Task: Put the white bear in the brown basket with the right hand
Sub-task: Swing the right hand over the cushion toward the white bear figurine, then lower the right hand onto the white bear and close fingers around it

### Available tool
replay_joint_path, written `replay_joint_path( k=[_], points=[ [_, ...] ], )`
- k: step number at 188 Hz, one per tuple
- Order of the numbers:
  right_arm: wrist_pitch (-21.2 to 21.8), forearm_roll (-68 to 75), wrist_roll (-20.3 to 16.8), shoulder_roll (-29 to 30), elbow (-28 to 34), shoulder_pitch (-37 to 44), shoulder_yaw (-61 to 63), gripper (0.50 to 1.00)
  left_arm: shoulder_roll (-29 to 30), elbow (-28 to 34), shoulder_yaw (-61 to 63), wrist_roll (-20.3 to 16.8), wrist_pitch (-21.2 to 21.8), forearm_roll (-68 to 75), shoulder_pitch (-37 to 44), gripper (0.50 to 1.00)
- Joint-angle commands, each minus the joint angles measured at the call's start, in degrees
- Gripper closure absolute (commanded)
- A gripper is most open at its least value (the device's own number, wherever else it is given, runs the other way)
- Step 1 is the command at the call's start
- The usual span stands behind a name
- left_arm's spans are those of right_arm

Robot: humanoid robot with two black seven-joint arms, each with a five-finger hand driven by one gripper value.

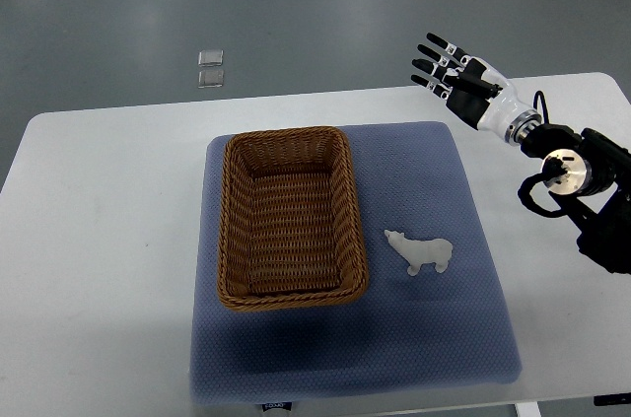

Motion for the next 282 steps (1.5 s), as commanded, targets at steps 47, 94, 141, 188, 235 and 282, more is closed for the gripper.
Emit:
replay_joint_path(
  k=[47, 94, 141, 188, 235, 282],
  points=[
    [1.29, -16.59, -6.08, -13.83, 12.97, 18.06, -29.79, 0.572, 0.0, -0.58, 0.14, 0.2, -0.11, 0.34, -0.26, 0.5],
    [5.24, -18.61, -8.55, -19.28, 20.62, 34.49, -50.35, 0.572, 0.0, -0.67, 0.14, 0.2, -0.2, 0.43, -0.35, 0.5],
    [7.35, -17.82, -9.16, -20.07, 27.83, 42.32, -56.6, 0.572, 0.0, -1.64, 0.14, 0.2, -0.2, 0.43, -0.35, 0.5],
    [5.07, -18.35, -9.25, -19.28, 29.32, 40.3, -56.95, 0.572, 0.0, -1.64, 0.14, 0.2, -0.11, 0.43, -0.35, 0.5],
    [0.5, -24.67, -9.16, -16.99, 29.67, 38.98, -60.2, 0.572, 0.0, -1.55, 0.14, 0.29, -0.11, 0.34, -0.35, 0.5],
    [0.23, -23.36, -9.16, -18.84, 35.56, 37.83, -59.93, 0.572, 0.0, -1.64, 0.14, 0.29, -0.2, 0.43, -0.35, 0.5]
  ],
)
